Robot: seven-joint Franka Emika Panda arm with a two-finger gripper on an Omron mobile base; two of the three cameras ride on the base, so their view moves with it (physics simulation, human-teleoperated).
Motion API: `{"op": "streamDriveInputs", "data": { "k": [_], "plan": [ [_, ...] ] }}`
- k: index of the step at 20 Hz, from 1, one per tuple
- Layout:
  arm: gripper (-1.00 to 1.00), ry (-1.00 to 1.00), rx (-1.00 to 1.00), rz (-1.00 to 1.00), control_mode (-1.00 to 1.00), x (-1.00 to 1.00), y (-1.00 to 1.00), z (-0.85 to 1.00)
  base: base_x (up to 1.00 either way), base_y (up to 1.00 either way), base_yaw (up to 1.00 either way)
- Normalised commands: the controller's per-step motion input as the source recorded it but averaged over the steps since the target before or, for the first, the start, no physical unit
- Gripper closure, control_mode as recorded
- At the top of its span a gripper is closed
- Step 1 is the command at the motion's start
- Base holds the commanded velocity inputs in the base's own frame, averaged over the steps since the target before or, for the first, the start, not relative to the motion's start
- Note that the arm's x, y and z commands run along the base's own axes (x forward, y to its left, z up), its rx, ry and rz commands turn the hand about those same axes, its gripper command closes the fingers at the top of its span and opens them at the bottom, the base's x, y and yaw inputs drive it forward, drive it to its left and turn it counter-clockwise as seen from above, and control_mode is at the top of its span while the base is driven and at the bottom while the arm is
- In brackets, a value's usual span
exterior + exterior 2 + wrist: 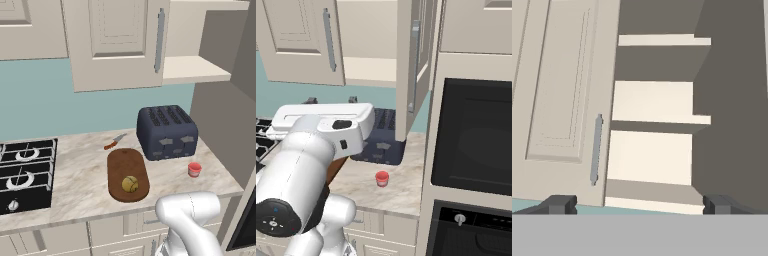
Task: Pick the bread, place it on the cutting board, pick the jam, place it on the counter, and close the cabinet.
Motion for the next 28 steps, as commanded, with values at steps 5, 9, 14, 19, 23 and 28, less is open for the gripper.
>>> {"op": "streamDriveInputs", "data": {
  "k": [5, 9, 14, 19, 23, 28],
  "plan": [
    [-1.0, 0.0, 0.0, 0.0, -1.0, -0.03, -0.25, 0.0, 0.0, 0.0, 0.0],
    [-1.0, 0.0, 0.0, 0.0, -1.0, -0.01, -0.27, 0.0, 0.0, 0.0, 0.0],
    [-1.0, -0.01, 0.0, 0.0, -1.0, 0.0, -0.28, -0.11, 0.0, 0.0, 0.0],
    [-1.0, 0.0, 0.0, 0.0, -1.0, 0.0, -0.29, -0.1, 0.0, 0.0, 0.0],
    [-1.0, 0.0, 0.0, 0.0, -1.0, 0.0, -0.25, -0.08, 0.0, 0.0, 0.0],
    [-1.0, 0.0, 0.0, 0.0, -1.0, 0.0, -0.2, 0.0, 0.0, 0.0, 0.0]
  ]
}}
